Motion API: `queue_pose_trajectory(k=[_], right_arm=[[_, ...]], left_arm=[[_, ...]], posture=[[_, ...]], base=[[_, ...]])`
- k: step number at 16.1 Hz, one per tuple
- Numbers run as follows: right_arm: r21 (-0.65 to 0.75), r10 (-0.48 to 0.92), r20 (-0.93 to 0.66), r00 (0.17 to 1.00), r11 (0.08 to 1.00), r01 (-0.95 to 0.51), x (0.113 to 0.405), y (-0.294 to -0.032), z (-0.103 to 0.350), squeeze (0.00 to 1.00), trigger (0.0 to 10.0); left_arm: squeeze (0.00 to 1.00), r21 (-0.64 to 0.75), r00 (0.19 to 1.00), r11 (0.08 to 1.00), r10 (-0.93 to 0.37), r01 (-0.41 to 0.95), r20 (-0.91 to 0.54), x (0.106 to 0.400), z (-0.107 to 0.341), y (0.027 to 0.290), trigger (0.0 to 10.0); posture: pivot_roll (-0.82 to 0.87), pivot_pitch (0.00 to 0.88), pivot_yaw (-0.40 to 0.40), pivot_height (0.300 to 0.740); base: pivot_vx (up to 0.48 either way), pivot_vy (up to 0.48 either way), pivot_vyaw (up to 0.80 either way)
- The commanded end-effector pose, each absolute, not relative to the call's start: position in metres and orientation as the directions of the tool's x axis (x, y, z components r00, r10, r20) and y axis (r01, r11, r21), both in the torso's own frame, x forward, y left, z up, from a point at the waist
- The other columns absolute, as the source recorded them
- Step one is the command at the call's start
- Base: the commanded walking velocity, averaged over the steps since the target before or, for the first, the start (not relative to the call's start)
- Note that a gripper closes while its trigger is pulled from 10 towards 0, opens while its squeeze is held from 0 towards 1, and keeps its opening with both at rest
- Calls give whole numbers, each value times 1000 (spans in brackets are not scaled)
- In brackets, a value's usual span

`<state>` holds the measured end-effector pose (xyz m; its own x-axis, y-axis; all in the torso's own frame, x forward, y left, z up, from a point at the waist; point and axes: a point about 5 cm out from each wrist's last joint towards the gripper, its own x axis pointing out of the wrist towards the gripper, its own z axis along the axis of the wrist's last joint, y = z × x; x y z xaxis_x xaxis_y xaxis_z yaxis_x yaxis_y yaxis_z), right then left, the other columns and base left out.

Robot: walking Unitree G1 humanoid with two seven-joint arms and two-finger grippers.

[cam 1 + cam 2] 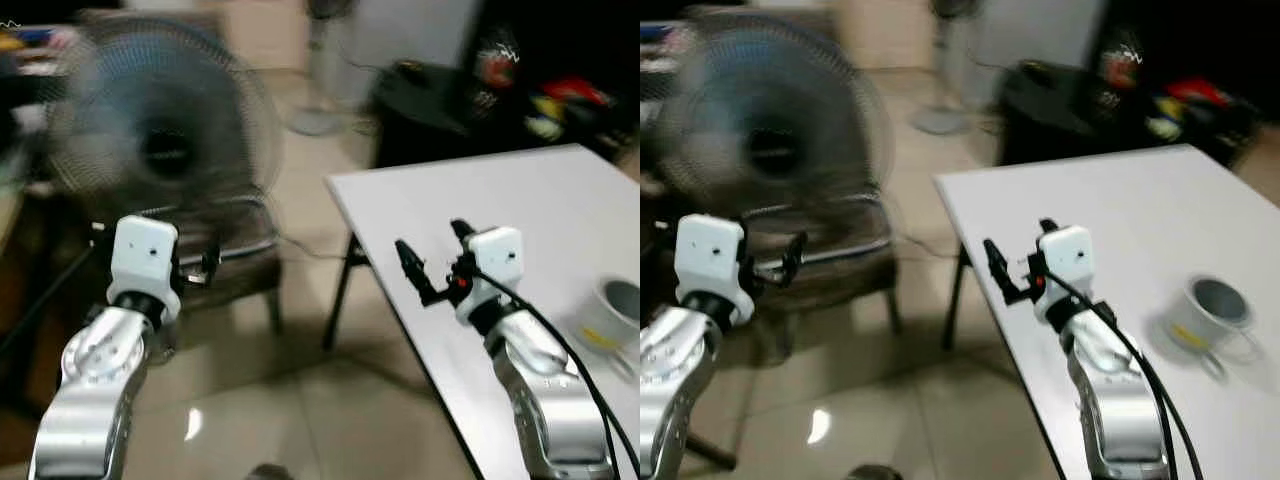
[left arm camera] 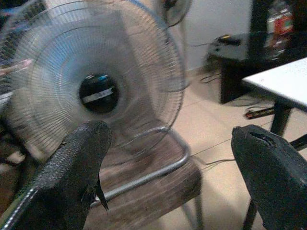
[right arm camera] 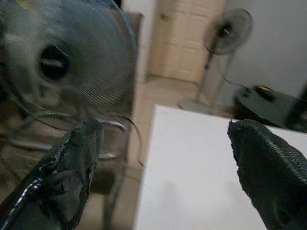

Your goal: Setting the table

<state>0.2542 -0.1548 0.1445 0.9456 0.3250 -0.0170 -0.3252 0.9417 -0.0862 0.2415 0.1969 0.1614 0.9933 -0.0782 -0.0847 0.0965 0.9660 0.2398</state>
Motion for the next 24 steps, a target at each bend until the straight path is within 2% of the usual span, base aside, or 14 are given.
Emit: queue_pose_trajectory(k=[1,4,8,24], right_arm=[[-65,280,-21,960,958,-281,251,-164,145,1000,10000],[35,174,-32,984,984,-173,248,-161,139,1000,10000],[106,114,-43,993,988,-109,249,-153,135,1000,10000],[127,167,-79,983,980,-156,262,-139,136,1000,10000]], left_arm=[[0,247,991,961,-110,126,-76,241,164,192,10000],[0,251,987,956,-134,152,-85,244,163,190,10000],[0,250,981,950,-169,187,-94,250,165,188,10000],[0,236,981,955,-157,179,-111,251,162,190,10000]], posture=[[172,0,-21,740],[156,0,7,740],[141,0,34,740],[157,0,16,740]], base=[[0,0,800],[0,0,800],[0,139,800],[0,380,0]])
